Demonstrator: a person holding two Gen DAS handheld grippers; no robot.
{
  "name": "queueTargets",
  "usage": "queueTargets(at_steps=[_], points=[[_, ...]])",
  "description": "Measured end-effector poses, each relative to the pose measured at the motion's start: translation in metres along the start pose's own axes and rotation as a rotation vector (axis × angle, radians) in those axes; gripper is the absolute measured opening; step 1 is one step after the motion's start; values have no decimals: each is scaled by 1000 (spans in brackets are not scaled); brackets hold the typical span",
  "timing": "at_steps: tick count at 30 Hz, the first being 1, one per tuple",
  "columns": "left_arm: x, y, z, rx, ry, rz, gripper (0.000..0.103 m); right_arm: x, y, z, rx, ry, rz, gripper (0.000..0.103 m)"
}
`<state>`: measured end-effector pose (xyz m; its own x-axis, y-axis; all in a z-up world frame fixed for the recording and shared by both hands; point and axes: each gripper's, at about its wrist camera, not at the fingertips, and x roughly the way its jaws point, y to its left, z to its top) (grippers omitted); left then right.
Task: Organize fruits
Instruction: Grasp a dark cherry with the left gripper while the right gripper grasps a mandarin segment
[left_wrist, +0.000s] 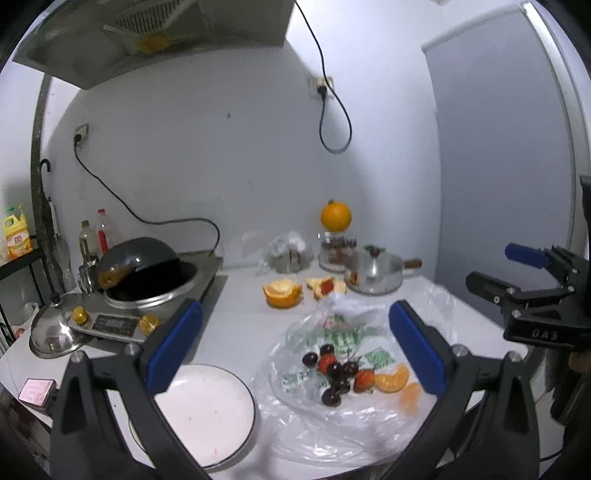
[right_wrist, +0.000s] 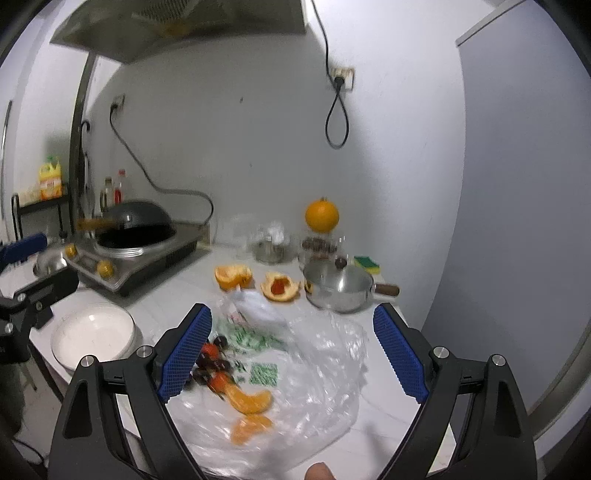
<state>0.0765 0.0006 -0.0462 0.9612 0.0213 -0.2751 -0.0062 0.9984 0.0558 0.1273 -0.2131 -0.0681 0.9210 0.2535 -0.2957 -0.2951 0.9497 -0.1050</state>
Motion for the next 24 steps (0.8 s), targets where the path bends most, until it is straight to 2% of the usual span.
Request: queueTargets(at_steps=[8, 10, 14, 18, 24], points=[[41, -18, -23, 37, 115, 3, 101, 41, -5, -27, -27, 131, 94, 90], [51, -22, -30, 44, 148, 4, 101, 49, -4, -33, -38, 159, 120, 83], [64, -28, -43, 44, 197, 2, 101, 70, -1, -47, -44, 231, 189, 77], [76, -31, -54, 39, 235, 5, 101, 90, 8, -59, -63, 301, 259, 65], [90, -34, -65, 37, 284, 1, 101, 117, 16, -76, -59, 383, 321, 62]])
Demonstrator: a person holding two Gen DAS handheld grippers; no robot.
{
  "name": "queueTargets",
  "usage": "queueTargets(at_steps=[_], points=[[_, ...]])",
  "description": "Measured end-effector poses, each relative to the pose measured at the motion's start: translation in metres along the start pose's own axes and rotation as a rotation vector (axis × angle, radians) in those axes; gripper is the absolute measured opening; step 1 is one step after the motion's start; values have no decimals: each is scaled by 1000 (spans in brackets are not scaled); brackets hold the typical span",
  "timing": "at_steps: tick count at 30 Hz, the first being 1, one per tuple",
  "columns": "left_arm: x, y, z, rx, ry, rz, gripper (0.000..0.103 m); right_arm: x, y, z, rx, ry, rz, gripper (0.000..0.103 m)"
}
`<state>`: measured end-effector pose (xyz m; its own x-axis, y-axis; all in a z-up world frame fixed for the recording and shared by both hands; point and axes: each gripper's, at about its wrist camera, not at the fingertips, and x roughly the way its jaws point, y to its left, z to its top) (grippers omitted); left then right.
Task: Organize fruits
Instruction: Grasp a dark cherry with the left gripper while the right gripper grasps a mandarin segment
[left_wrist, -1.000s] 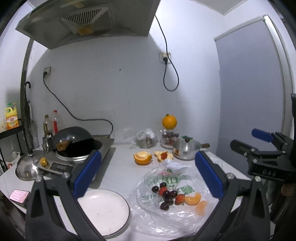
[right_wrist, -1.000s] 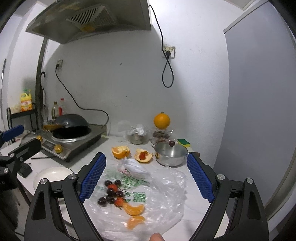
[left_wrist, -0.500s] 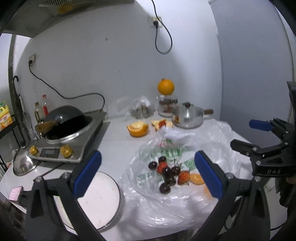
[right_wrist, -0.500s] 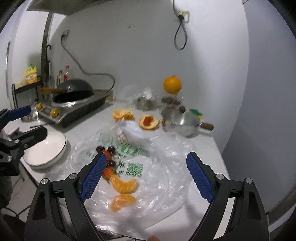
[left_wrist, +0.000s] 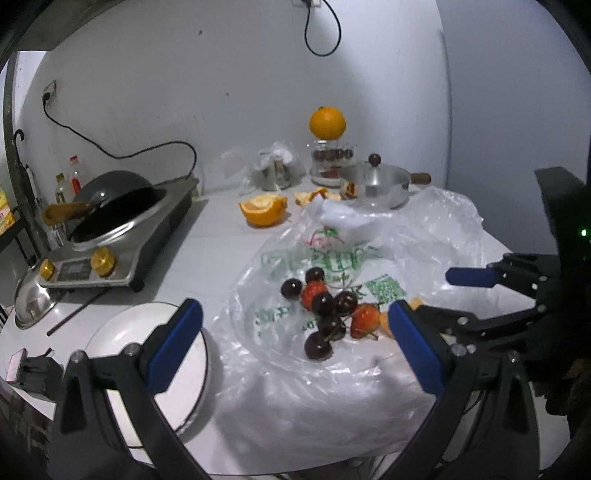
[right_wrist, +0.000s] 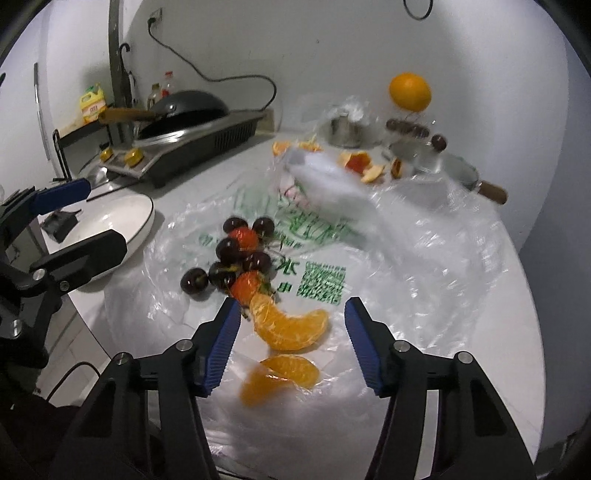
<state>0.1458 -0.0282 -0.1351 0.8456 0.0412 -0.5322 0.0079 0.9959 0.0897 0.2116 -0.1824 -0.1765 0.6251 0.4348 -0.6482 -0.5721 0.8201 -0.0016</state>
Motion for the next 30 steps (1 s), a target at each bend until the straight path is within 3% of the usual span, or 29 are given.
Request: queueTargets(at_steps=[7, 12, 17, 21, 26, 30], points=[[23, -4, -7, 30, 59, -6, 101, 21, -7, -6, -7, 49, 29, 62], [40, -13, -12, 118, 104, -25, 84, 31, -10, -12, -2, 72, 66, 62], [61, -17, -19, 171, 178, -60, 59, 38, -13, -13, 17, 83, 78, 62], [72, -21, -22, 213, 199, -69, 56, 42, -13, -13, 25, 87, 83, 62], [85, -26, -27, 284, 223, -77, 40, 48, -14, -14, 34, 100, 91, 62], [91, -24, -31, 289, 245, -88, 35, 51, -14, -13, 39, 97, 95, 62]])
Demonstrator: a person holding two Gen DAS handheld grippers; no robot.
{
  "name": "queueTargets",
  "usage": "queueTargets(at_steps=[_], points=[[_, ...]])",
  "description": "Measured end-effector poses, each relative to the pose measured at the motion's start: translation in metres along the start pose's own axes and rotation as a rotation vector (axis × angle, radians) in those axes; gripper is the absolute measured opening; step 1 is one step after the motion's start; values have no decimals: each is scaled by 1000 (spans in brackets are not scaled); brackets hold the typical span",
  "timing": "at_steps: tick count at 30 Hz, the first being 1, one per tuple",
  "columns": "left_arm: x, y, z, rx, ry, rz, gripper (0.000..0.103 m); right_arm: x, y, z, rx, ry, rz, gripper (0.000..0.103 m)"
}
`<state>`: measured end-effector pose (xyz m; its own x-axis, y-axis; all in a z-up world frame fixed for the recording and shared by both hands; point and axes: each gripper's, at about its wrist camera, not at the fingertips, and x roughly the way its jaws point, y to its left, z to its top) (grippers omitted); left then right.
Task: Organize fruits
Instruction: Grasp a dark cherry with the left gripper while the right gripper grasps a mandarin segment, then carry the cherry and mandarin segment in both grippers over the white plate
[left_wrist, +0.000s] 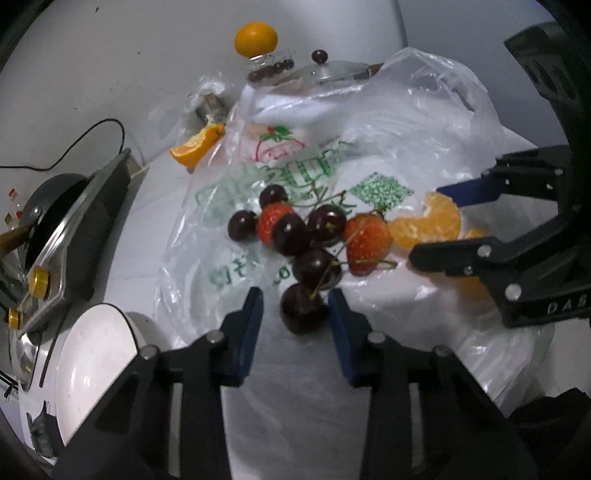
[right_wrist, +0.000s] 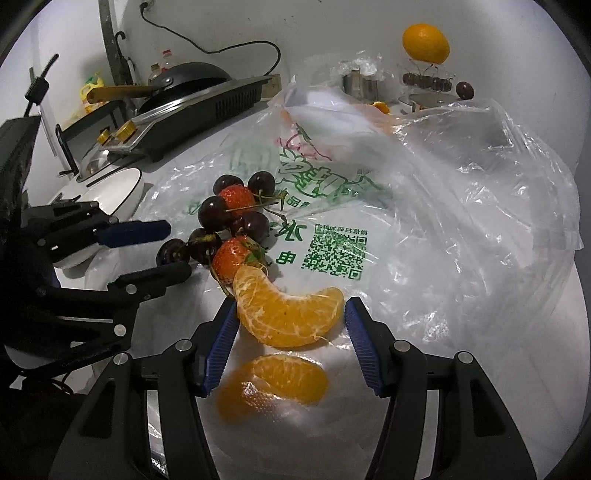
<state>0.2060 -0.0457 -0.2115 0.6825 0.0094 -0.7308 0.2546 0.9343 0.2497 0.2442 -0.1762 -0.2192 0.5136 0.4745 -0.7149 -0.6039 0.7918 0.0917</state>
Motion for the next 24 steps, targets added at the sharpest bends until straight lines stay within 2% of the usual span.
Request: queueTargets(at_steps=[4, 15, 24], points=[[-1, -1, 1, 17, -25, -5, 28, 2, -1, 1, -1, 0, 6, 62], [6, 2, -2, 13, -12, -25, 28, -3, 0, 0, 1, -19, 3, 55], [-10, 5, -3, -33, -62, -65, 27, -26, -1, 7, -5, -71, -23, 54]])
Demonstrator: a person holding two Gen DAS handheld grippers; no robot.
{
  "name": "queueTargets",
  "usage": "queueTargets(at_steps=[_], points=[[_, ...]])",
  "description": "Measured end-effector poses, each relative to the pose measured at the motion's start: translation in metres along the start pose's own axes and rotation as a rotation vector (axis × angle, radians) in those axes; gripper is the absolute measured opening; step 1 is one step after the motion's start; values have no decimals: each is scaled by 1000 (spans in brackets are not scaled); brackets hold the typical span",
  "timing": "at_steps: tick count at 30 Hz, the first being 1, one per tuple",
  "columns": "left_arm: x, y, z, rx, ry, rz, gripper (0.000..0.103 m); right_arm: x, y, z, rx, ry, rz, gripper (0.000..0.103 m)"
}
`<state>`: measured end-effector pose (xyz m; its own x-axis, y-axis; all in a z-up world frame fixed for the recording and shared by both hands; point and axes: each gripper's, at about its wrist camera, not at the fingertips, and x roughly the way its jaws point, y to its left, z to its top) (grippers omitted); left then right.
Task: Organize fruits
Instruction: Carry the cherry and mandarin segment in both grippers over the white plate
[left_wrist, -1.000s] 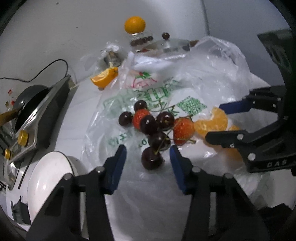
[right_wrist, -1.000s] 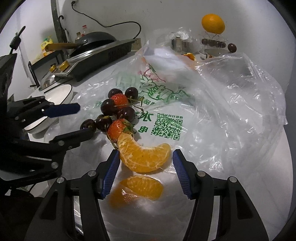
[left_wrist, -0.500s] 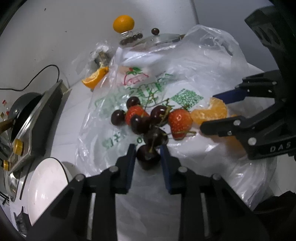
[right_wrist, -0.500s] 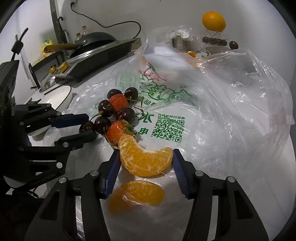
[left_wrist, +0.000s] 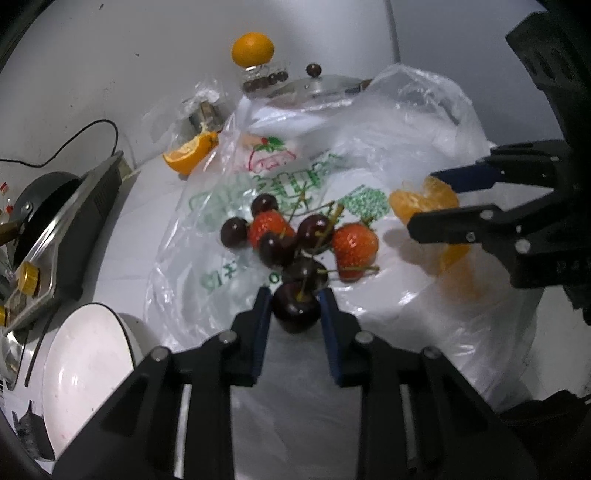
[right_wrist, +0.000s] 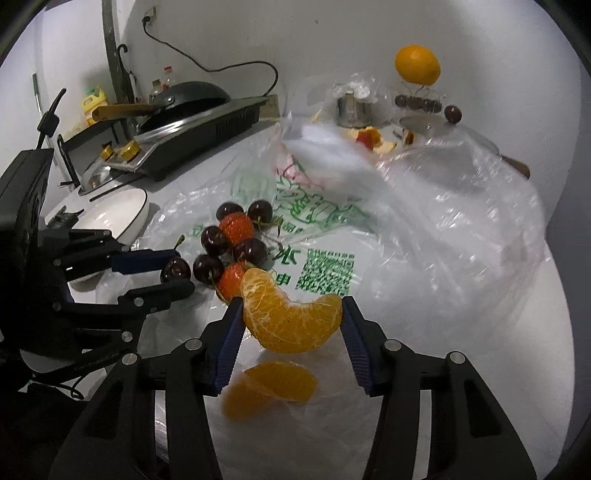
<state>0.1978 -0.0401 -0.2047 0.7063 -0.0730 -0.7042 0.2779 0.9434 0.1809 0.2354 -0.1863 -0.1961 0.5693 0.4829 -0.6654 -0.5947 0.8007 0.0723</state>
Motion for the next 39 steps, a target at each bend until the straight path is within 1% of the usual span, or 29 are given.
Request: queueTargets(at_steps=[6, 10, 15, 21, 31, 39], points=[[-19, 4, 8, -24, -61, -26, 27, -15, 4, 12, -14, -40, -17, 54], [-32, 17, 10, -77, -100, -50, 27, -24, 11, 21, -29, -66, -31, 54], [-50, 30, 11, -103, -141, -51, 27, -33, 23, 32, -45, -94, -36, 54], [-70, 46, 5, -126, -182, -37, 27, -34, 44, 42, -71, -102, -25, 54], [-100, 88, -22, -198, -223, -2, 27, -27, 91, 60, -135, -104, 10, 54], [-113, 124, -54, -252, -214, 27, 27, -9, 137, 72, -191, -85, 49, 54]])
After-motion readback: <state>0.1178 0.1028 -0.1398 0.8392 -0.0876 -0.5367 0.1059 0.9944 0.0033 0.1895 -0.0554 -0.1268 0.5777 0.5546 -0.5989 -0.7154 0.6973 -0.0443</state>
